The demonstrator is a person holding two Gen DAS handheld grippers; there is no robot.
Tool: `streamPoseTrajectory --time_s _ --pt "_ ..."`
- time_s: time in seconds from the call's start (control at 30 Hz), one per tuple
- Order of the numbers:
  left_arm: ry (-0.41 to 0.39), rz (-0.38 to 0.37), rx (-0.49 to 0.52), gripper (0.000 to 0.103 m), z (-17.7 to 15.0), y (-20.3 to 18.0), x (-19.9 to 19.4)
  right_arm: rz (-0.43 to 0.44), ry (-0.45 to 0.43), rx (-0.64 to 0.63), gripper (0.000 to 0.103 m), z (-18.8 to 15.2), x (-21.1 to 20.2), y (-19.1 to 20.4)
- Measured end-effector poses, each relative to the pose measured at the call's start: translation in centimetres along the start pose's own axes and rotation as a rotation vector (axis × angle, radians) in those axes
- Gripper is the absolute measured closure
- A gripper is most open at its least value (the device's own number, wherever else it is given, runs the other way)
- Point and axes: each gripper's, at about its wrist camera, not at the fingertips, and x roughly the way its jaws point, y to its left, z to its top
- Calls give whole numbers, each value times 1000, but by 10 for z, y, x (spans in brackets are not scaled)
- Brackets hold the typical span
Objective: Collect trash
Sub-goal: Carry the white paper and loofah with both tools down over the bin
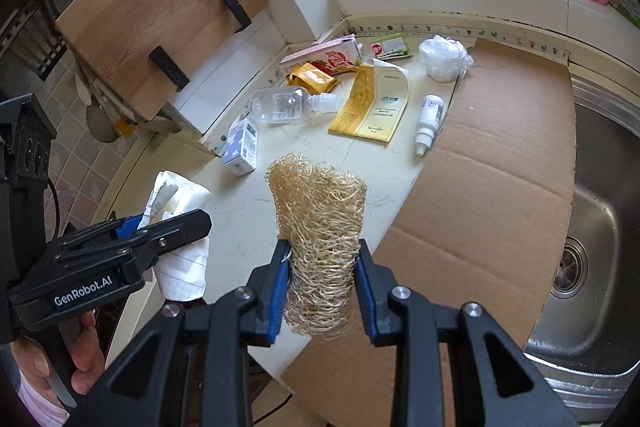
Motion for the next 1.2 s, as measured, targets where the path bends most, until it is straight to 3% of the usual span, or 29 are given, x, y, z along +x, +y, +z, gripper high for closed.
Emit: streamPoseTrajectory --time_s 0.3,0.6,0.9,1.2 --pt "5 -43 -51 58 -61 31 -44 5 49 -126 72 -40 -19 60" --pt "39 -19 -117 58 -111 61 -50 10 128 -269 72 -79 -16 109" --pt "95 9 -190 58 -154 89 -34 11 237 -385 72 -114 17 138" --pt "182 57 -300 58 -212 126 15 9 358 -516 72 -157 72 158"
